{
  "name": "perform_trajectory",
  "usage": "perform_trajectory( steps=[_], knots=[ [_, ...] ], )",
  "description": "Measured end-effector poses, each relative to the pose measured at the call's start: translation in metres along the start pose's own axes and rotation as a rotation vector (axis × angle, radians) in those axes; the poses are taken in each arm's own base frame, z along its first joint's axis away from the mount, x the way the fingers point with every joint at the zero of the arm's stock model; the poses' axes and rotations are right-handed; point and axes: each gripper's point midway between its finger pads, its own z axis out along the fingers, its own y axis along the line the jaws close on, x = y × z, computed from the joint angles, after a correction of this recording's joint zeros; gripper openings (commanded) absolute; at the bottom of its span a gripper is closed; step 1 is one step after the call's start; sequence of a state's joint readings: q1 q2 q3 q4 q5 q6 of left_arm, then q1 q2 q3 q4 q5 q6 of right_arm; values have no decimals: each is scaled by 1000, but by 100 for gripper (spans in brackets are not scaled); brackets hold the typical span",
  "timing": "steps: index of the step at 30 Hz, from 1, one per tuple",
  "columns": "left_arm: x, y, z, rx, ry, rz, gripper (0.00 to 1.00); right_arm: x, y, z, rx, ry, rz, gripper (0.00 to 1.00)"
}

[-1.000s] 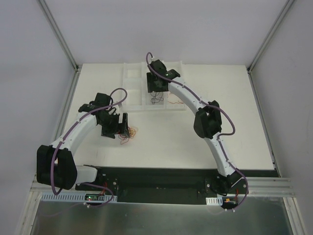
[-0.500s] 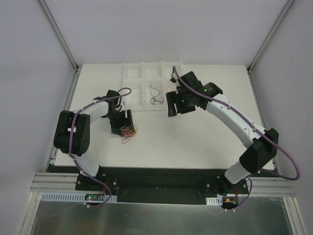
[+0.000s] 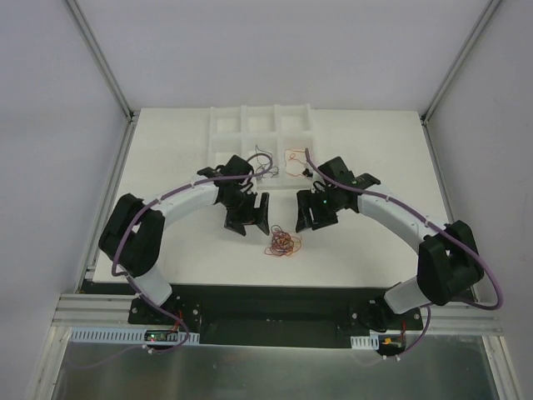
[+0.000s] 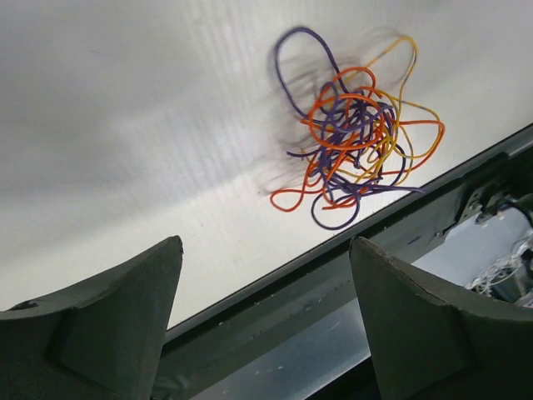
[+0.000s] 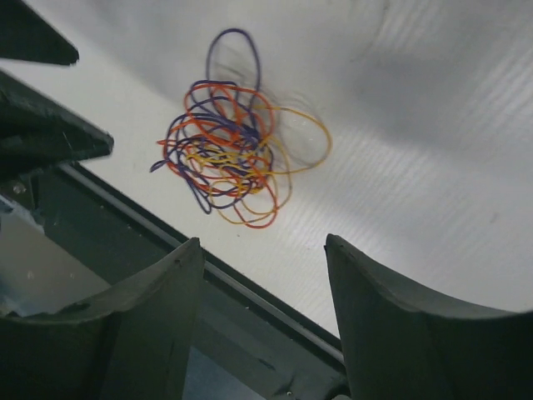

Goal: Untangle the cables

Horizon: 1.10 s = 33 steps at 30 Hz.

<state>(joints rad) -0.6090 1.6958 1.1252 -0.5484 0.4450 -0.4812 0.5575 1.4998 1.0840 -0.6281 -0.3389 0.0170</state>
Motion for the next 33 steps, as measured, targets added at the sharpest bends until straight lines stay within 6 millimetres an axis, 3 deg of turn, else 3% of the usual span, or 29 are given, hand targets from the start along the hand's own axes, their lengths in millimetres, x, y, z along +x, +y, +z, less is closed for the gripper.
perform_trajectory(
  steps=[3,6,15,20,24,28,33],
  knots=[
    [-13,8,-19,13,-57,-40,70,5,11,5,-95,-18,-42,56],
    [-17,7,-23,35,-62,-59,65,4,19,10,-163,-38,-80,53],
    [-11,-30,-13,146,-3,-7,61,33,3,42,-181,9,-67,45],
    [-9,-49,-10,187,1,53,54,28,1,53,-186,0,-67,33],
    [-7,-53,-5,192,10,84,62,28,2,64,-207,20,-49,15],
    [-9,-57,1,191,20,113,63,30,1,66,-208,31,-41,0],
    [-11,-62,11,206,42,132,52,21,6,54,-223,-16,-53,1]
  ],
)
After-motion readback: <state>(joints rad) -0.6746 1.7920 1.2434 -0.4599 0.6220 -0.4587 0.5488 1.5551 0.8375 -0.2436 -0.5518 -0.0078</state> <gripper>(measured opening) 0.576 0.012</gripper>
